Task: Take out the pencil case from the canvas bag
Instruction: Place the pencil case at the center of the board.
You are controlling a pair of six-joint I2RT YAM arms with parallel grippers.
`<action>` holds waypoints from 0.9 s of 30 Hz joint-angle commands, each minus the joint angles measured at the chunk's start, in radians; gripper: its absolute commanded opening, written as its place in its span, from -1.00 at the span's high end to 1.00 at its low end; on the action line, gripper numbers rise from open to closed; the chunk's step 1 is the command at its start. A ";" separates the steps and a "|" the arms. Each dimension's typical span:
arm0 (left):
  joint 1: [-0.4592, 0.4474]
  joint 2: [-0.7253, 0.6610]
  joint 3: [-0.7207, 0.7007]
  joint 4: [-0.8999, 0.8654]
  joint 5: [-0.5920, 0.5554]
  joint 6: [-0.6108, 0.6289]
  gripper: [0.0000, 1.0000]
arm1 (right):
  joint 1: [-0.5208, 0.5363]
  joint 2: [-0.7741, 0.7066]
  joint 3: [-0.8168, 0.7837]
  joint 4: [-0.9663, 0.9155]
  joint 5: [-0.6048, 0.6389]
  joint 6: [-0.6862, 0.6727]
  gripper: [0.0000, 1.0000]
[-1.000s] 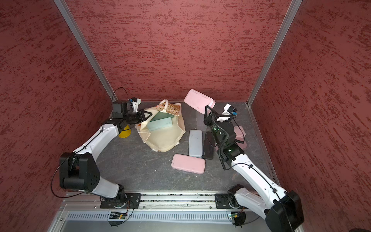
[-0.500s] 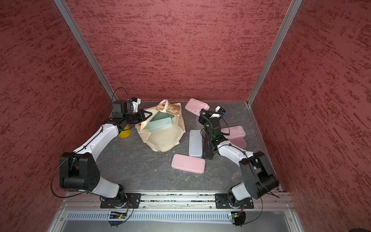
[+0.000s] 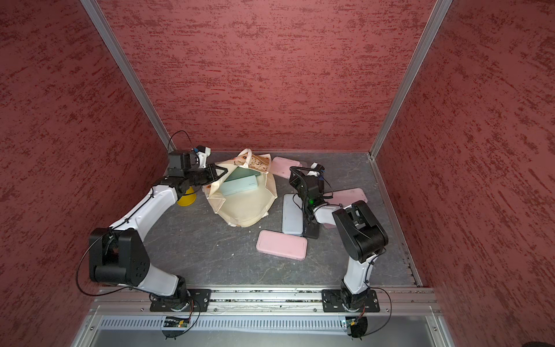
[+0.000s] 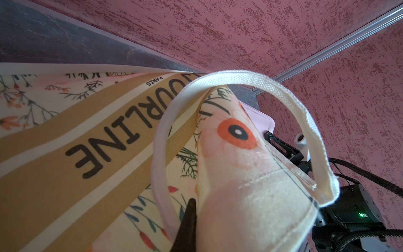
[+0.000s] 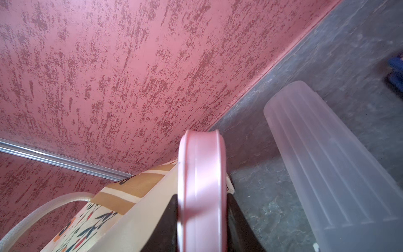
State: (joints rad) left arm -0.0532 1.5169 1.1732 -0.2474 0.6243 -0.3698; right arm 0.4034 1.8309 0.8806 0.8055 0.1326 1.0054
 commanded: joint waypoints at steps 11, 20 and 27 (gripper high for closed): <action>0.006 -0.030 -0.001 0.008 -0.002 -0.006 1.00 | -0.006 0.161 0.081 0.118 0.000 0.128 1.00; 0.010 -0.032 -0.003 0.007 -0.005 -0.003 1.00 | -0.007 0.163 0.005 0.225 0.039 0.178 1.00; 0.011 -0.029 -0.001 0.008 -0.002 -0.006 1.00 | -0.008 0.136 0.023 0.180 0.086 0.134 1.00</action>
State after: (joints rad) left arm -0.0505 1.5162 1.1732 -0.2470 0.6163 -0.3698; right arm 0.4019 1.9995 0.8963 0.9749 0.1669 1.1568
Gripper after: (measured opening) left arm 0.088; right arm 0.319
